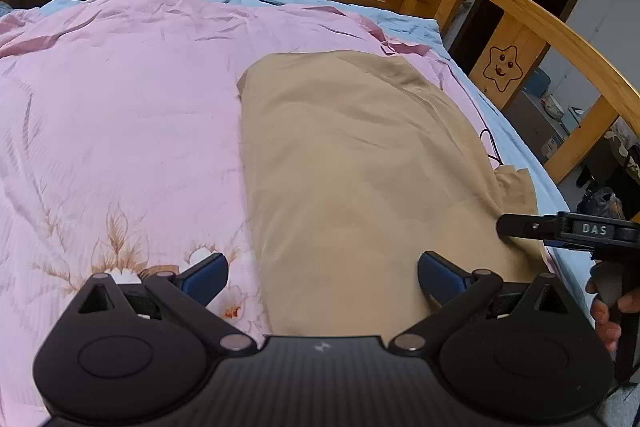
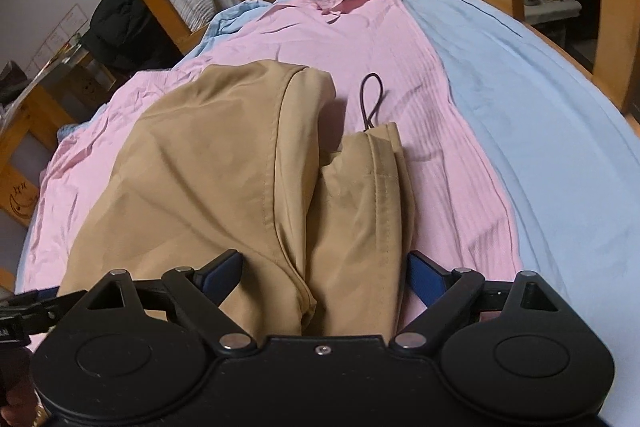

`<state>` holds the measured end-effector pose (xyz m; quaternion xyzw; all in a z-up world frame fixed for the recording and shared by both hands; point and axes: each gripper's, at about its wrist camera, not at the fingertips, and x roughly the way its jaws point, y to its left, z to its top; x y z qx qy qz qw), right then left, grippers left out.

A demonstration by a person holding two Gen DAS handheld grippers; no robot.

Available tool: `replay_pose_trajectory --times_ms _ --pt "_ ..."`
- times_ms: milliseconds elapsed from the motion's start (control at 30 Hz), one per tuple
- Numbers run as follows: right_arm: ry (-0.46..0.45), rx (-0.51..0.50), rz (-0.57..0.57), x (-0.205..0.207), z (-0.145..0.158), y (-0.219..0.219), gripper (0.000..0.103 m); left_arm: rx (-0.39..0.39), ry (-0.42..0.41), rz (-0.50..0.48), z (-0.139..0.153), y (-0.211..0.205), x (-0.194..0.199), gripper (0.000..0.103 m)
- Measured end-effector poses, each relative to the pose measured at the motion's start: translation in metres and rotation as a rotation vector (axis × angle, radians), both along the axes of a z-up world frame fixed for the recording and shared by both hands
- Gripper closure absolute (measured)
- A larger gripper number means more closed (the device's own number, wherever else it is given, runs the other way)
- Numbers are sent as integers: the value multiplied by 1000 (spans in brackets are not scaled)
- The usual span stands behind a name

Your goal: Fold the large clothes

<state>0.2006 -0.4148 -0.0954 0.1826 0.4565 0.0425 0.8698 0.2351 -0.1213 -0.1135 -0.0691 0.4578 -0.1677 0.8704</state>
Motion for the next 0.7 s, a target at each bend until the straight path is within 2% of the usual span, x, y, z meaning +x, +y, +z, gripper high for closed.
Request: replay_pose_trajectory --times_ms 300,467,600,700 --pt "-7 -43 29 5 -3 4 12 -19 1 9 3 6 12 0" --pt "-11 -41 31 7 -3 3 12 -12 -26 2 7 9 21 0" --pt "-16 -35 29 8 -3 2 12 -29 -7 -58 3 12 39 0" --pt "-21 -29 28 9 -4 1 12 -74 38 -122 -4 16 56 0"
